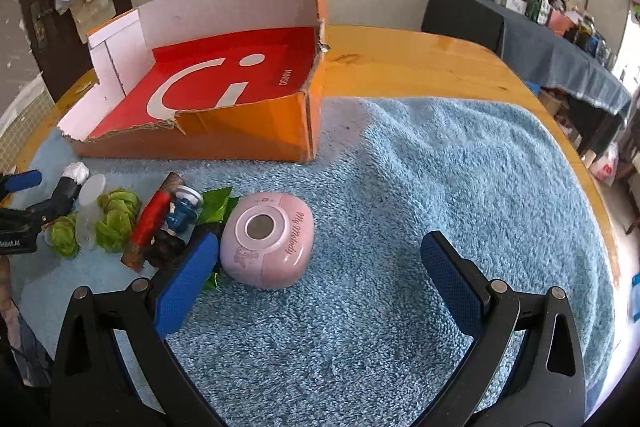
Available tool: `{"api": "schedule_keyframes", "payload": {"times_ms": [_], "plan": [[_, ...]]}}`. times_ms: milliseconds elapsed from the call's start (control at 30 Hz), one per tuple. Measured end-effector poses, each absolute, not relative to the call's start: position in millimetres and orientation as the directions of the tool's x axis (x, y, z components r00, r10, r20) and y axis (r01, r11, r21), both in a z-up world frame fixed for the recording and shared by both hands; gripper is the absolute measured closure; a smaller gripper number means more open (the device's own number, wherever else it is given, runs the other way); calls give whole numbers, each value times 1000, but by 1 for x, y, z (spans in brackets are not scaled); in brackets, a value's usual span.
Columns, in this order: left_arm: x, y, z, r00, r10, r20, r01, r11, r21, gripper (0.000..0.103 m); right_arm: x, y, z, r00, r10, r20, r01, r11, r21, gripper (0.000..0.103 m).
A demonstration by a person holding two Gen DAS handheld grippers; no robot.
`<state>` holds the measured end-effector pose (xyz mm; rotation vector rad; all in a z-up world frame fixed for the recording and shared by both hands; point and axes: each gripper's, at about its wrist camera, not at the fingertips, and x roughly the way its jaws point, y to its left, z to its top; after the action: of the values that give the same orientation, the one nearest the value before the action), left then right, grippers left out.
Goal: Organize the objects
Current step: 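Move both grippers toward the items on the towel, then grasp the black-and-white wrapped figure with the left gripper while the right grasps the pink speaker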
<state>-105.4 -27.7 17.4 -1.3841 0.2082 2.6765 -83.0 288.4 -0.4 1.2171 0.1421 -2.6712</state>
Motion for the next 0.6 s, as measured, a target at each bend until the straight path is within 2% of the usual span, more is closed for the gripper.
{"api": "schedule_keyframes", "payload": {"times_ms": [133,233,433,533,567,600], "plan": [[-107,-27,16,-569,70,-819,-174,-984,37,11,-86,288,-3,-635,-147,-758,224,-974,0,0],[-106,-26,17,-566,102,-818,-182,-983,3,19,-87,288,-3,-639,-154,-754,230,-973,4,3],[-103,-21,19,-579,129,-805,-197,-980,-16,35,-85,283,-2,-632,-208,-747,279,-960,31,27],[-99,-22,22,-588,135,-798,-194,-981,-22,53,-85,279,-4,-607,-255,-752,311,-948,70,53],[-98,-22,22,-588,146,-796,-197,-980,-34,63,-85,279,-5,-606,-258,-752,311,-948,75,53],[-97,-23,22,-586,156,-795,-194,-980,-49,67,-84,279,-5,-608,-260,-750,313,-947,75,53]]}}
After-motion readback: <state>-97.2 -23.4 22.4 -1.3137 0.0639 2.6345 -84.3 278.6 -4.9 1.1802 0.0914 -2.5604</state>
